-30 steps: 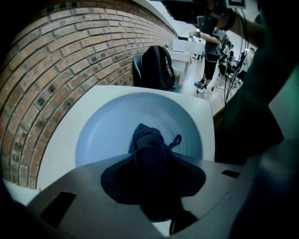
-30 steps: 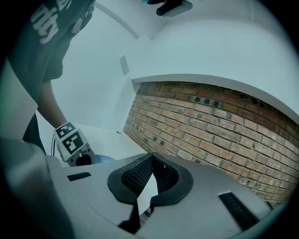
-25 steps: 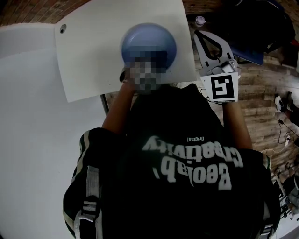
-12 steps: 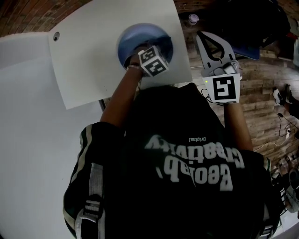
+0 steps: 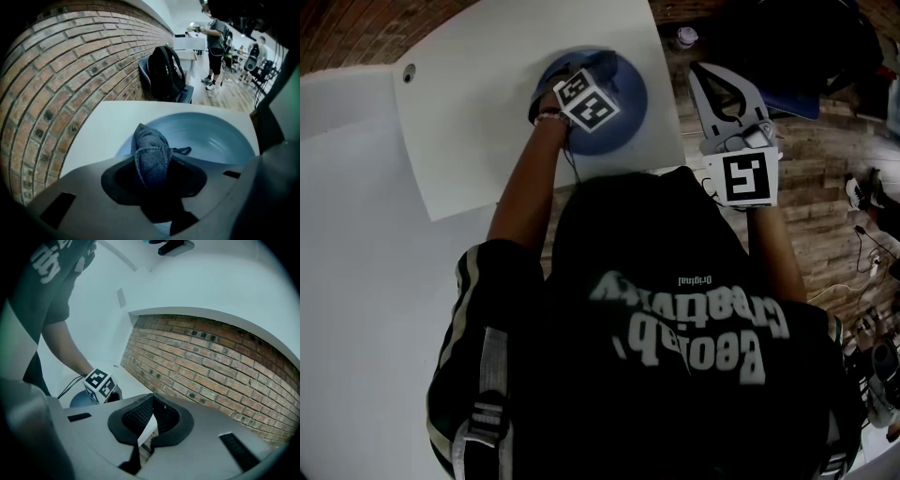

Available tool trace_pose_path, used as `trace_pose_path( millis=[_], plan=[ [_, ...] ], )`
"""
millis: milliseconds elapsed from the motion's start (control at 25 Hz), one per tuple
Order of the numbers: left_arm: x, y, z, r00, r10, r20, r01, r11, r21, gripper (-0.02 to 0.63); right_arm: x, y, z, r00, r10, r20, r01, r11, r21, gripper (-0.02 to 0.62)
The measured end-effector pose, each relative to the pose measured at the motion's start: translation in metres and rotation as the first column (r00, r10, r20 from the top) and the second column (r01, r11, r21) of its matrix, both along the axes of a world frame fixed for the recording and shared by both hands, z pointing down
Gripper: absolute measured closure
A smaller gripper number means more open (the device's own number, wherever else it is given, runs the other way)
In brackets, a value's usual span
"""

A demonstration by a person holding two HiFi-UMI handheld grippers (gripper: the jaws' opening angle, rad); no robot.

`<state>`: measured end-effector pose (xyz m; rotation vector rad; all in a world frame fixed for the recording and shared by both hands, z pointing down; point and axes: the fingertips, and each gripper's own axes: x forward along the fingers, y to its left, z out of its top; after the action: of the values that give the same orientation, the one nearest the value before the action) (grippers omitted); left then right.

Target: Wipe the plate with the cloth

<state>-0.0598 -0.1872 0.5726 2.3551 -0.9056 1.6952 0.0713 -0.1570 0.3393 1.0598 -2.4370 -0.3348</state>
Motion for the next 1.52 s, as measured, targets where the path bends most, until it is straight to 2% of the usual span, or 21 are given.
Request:
trace_pose_path(
  millis=[160, 400, 640, 840, 1040, 1200, 1520],
  plan=[
    [-0.025, 0.000, 0.002, 0.998, -0.046, 0.035, 0.046, 0.999, -0.005, 0.465, -0.007, 0.000, 0.001, 1.000, -0.013, 0.004, 0.013, 1.000, -0.001, 0.601],
    [-0.067, 0.012, 0.003, 0.983, -0.161, 0.087, 0.166, 0.985, -0.050, 0.465, -0.018, 0.002, -0.001, 0.999, -0.037, 0.009, 0.037, 0.999, 0.004, 0.601],
    [-0.091, 0.048, 0.006, 0.974, -0.191, 0.123, 0.206, 0.971, -0.121, 0.465, -0.034, 0.005, -0.003, 0.997, -0.071, 0.017, 0.071, 0.997, 0.017, 0.601],
    [-0.086, 0.082, 0.004, 0.979, -0.164, 0.124, 0.183, 0.971, -0.156, 0.465, -0.036, 0.012, -0.005, 0.996, -0.084, 0.020, 0.083, 0.996, 0.025, 0.601],
    [-0.069, 0.116, 0.003, 0.987, -0.148, 0.056, 0.157, 0.962, -0.222, 0.465, -0.039, 0.017, -0.003, 0.996, -0.086, 0.025, 0.086, 0.996, 0.012, 0.601],
    [-0.056, 0.125, 0.005, 0.995, -0.099, 0.013, 0.099, 0.971, -0.217, 0.465, -0.043, 0.018, -0.001, 0.996, -0.088, 0.021, 0.088, 0.996, 0.010, 0.601],
    [-0.033, 0.115, 0.004, 0.998, -0.061, -0.027, 0.055, 0.979, -0.197, 0.463, -0.036, 0.020, 0.004, 0.997, -0.078, 0.013, 0.078, 0.997, 0.004, 0.601]
  ],
)
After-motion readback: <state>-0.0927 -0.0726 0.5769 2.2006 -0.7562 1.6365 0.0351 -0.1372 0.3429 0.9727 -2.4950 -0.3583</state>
